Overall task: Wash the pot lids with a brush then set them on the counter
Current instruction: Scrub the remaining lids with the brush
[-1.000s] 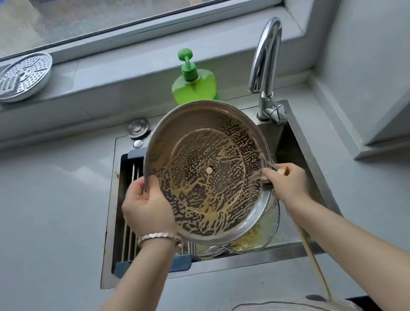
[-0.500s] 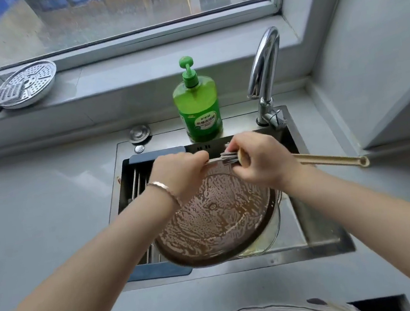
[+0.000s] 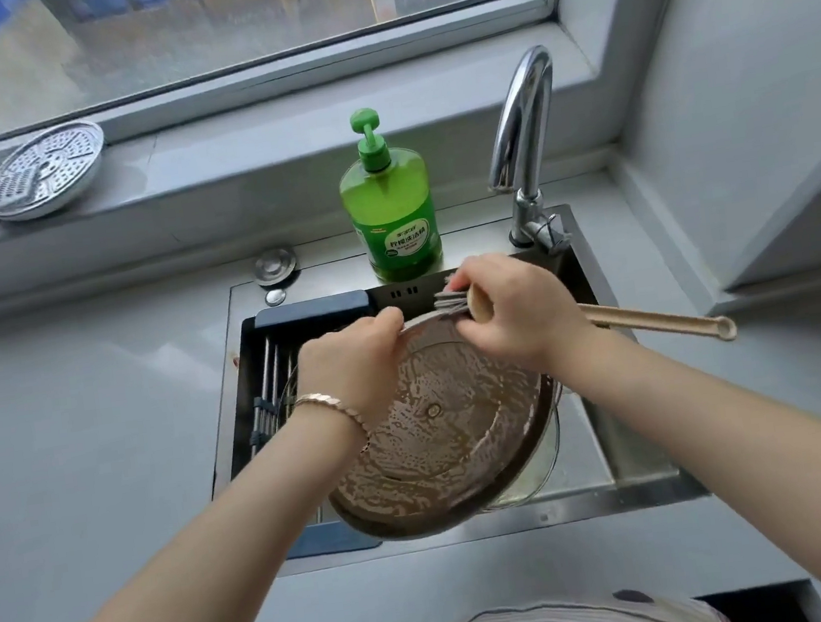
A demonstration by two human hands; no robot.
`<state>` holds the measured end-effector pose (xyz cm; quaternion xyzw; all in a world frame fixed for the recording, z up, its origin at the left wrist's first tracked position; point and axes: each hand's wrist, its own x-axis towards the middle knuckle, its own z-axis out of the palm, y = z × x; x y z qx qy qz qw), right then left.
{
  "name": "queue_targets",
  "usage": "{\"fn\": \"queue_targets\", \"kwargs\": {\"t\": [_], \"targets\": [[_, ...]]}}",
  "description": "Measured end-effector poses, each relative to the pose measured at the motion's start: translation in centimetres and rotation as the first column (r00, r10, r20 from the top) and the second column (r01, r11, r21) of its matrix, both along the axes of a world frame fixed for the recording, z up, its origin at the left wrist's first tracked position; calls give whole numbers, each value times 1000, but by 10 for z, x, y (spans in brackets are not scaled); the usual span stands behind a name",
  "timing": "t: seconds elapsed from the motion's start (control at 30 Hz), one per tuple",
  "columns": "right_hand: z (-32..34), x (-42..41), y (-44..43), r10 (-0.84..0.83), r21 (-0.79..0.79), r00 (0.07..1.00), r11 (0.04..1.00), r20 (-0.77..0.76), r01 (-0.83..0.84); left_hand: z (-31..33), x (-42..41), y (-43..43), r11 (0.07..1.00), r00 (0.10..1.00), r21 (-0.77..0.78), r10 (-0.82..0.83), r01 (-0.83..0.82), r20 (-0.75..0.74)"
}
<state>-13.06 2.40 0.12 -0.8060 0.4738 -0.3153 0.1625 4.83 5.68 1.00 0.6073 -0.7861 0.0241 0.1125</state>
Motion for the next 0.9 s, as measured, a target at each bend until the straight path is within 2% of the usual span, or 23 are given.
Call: {"fn": "queue_targets", "kwargs": {"t": [0.03,0.1,0.17,0.23,0.3,0.37,0.43,0.53,0.6,0.67,0.73,0.77,0.8,0.83,0.87,0.9], "targets": [[-4,-6,-3,-73,45,996,996,50,71,0,4,2,998,995,-25,60,-62,-79],[-14,-20,-7,-263,240,956,944,131,227,1,11,8,980,952,0,195,-201,-237],[-27,-31,-8,-448,418,878,839,169,348,-3,18,14,933,848,98,357,-347,-392],[-39,-35,-4,-600,537,778,725,186,431,-5,19,19,850,685,180,509,-495,-521],[-50,-29,4,-700,676,689,601,188,426,-5,13,18,714,451,270,643,-646,-619],[-60,-15,12,-781,803,596,470,185,367,-8,1,18,582,225,349,694,-735,-684],[-68,2,17,-859,882,478,356,180,308,-10,-14,20,510,56,411,676,-756,-735],[-67,28,21,-916,941,360,265,177,211,-18,-30,21,406,-182,551,661,-729,-728],[-63,41,23,-921,957,358,229,155,176,-35,-32,21,362,-292,700,720,-616,-629],[-61,44,22,-915,961,376,221,145,168,-47,-30,23,376,-334,811,771,-449,-543],[-62,36,18,-908,952,396,232,139,197,-47,-24,27,445,-297,838,793,-314,-532],[-62,28,17,-898,941,421,245,130,232,-46,-20,31,485,-219,816,800,-313,-559],[-62,20,16,-883,925,454,266,121,271,-43,-14,36,525,-66,769,809,-366,-584],[-62,11,16,-867,906,487,288,108,312,-41,-8,42,585,163,673,796,-453,-583],[-61,3,16,-856,890,509,299,91,345,-42,0,48,714,451,484,697,-506,-557],[-60,-5,14,-849,882,522,303,78,362,-44,6,54,867,731,246,498,-433,-467]]}}
